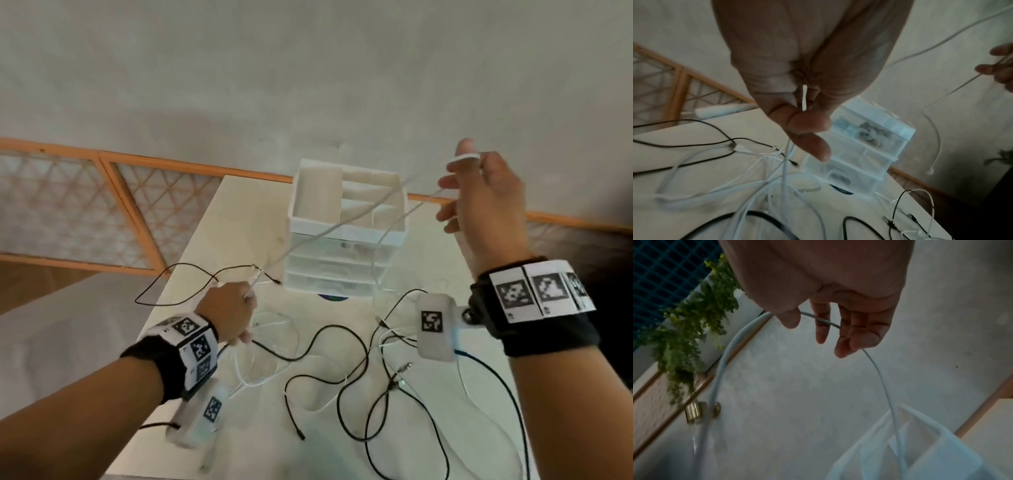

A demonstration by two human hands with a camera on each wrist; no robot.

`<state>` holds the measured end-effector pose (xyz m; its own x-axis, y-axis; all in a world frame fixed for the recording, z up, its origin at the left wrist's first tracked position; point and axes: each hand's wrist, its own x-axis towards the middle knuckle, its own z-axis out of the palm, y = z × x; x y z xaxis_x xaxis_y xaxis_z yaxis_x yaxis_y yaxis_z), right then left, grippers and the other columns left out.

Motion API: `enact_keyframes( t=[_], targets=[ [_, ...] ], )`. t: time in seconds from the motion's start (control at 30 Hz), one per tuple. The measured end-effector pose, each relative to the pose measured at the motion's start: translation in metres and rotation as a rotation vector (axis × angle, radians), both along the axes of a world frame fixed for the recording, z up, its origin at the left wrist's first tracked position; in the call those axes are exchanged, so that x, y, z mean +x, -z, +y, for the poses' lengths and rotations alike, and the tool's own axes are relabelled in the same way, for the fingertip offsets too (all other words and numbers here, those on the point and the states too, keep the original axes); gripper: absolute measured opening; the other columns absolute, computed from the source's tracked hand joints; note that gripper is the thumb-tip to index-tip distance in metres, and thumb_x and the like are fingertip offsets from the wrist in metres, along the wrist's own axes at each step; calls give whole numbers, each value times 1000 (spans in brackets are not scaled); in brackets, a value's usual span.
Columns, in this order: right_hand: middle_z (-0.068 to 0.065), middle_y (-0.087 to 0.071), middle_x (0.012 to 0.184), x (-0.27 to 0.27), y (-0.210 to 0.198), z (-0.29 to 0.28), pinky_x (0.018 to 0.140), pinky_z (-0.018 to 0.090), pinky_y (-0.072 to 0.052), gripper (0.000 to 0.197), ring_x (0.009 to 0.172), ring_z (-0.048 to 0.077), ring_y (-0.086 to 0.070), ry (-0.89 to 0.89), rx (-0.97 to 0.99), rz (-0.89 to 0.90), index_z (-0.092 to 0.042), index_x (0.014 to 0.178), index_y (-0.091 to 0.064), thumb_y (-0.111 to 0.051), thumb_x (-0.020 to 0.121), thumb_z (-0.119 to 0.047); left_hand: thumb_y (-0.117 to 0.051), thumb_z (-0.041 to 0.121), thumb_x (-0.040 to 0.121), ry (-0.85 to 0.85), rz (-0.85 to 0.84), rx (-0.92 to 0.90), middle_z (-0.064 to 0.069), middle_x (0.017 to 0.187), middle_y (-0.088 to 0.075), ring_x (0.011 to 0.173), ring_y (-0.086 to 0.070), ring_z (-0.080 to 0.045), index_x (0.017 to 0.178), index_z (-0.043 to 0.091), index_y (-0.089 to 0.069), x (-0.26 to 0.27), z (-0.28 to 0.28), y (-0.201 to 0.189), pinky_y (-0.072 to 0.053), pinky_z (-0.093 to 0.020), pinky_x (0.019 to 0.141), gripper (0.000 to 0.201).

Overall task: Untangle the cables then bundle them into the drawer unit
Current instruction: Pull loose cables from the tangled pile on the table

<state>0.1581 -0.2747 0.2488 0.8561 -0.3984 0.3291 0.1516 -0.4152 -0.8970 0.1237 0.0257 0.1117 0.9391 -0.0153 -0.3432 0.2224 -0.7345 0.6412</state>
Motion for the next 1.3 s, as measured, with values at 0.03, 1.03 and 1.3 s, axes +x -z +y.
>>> enact_keyframes(
  t=[0.03, 1.03, 1.3],
  targets=[
    [0, -71, 87, 1, 4, -4, 55, 35, -48, 53, 52, 17, -63, -18, -46, 43, -16, 96, -63, -47, 90, -66, -41, 16, 99, -14, -2, 7, -6, 83, -68, 64, -73, -29, 82, 11, -58, 1, 3, 2, -47, -23, 43, 24],
    [-20, -62, 106, 40, -28, -61, 46, 28, -47, 29, 67, 22, -73, -52, 141, -148, -25, 115, -56, -42, 102, -46, -33, 51, 102, 65, 16, 192, 5, 57, -57, 54, -58, -16, 71, 17, -60, -25, 8, 40, -40, -24, 53, 53],
    [8, -53, 144, 58, 84, -103, 84, 50, -56, 74, 97, 30, -63, -168, -341, 318, -50, 140, -35, -74, 78, -42, -35, 53, 100, 1, -92, 101, -1, 82, -57, 85, -55, -24, 81, 15, -50, -18, 12, 15, -36, -34, 76, 45]
  ],
)
